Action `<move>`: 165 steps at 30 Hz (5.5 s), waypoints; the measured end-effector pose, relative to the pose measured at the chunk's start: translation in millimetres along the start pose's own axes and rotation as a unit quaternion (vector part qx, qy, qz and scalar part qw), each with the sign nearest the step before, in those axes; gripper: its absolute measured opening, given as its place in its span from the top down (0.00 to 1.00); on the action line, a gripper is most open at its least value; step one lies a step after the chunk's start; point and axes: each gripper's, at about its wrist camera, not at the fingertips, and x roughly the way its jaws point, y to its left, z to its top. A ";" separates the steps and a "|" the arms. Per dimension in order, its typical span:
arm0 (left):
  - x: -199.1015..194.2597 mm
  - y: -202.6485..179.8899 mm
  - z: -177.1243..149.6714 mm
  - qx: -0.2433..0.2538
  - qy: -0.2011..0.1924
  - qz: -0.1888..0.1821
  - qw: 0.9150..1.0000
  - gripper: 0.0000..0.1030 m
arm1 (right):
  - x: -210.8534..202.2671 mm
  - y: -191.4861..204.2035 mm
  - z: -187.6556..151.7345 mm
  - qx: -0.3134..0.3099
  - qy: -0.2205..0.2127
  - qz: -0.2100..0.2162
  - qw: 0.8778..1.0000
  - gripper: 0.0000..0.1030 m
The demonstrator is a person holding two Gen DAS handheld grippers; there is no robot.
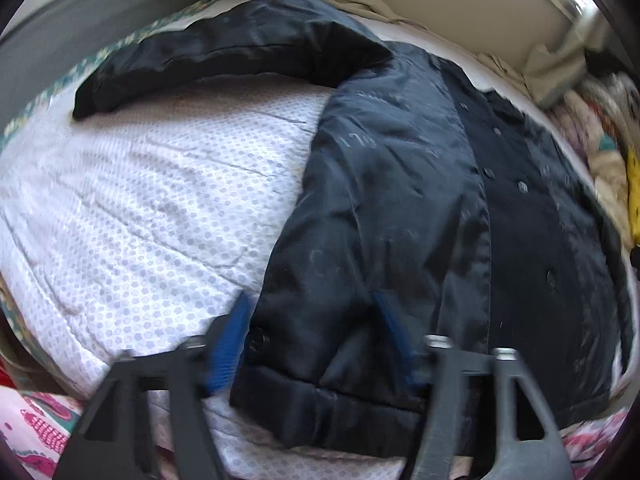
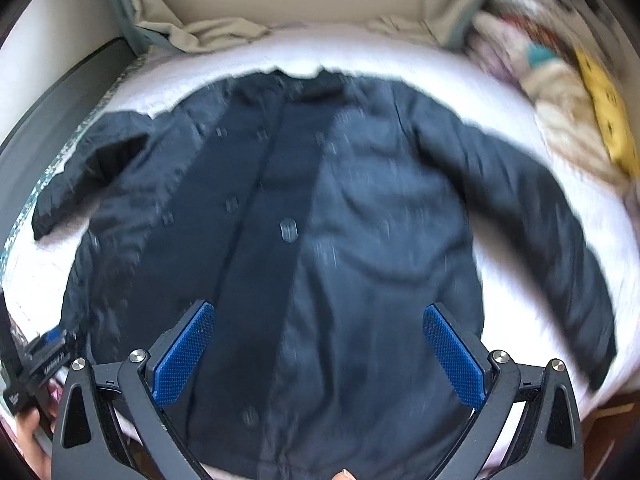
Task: Fold large clothes
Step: 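Reach the left tool to the coat sleeve cuff and grasp it, then lift the held sleeve with the left tool and lay it across the coat front, then reach the right tool to the other sleeve's knit cuff and grasp it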
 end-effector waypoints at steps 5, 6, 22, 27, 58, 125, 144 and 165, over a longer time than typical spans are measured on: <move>-15.1 19.4 14.9 -0.036 -0.032 0.010 0.999 0.16 | 3.9 2.1 38.0 -0.034 -0.056 -0.010 0.998 0.00; -20.7 22.9 20.3 -0.040 -0.041 0.012 0.998 0.16 | 4.7 2.0 40.4 -0.041 -0.069 -0.014 0.997 0.00; 11.8 151.9 166.8 -0.246 -0.014 -0.033 0.969 0.10 | 26.6 -20.7 57.9 -0.038 -0.079 0.001 0.996 0.00; 35.2 200.0 160.8 -0.368 -0.018 -0.115 0.922 0.12 | 32.6 -24.3 61.9 -0.031 -0.070 0.010 0.997 0.00; 20.5 241.0 150.6 -0.471 -0.165 -0.189 0.846 0.90 | 82.1 -6.6 64.1 -0.045 0.003 0.014 0.999 0.00; 34.5 -82.6 116.0 0.126 -0.101 -0.017 0.987 0.01 | 140.9 -34.7 52.9 0.004 0.102 -0.033 0.994 0.00; 110.7 -47.7 116.7 0.031 0.068 -0.004 0.997 0.01 | 91.8 34.4 91.0 -0.088 -0.010 -0.021 0.996 0.07; 93.0 -43.8 112.6 0.029 0.076 -0.014 0.997 0.01 | 148.5 171.6 166.0 -0.230 -0.061 -0.125 0.963 0.87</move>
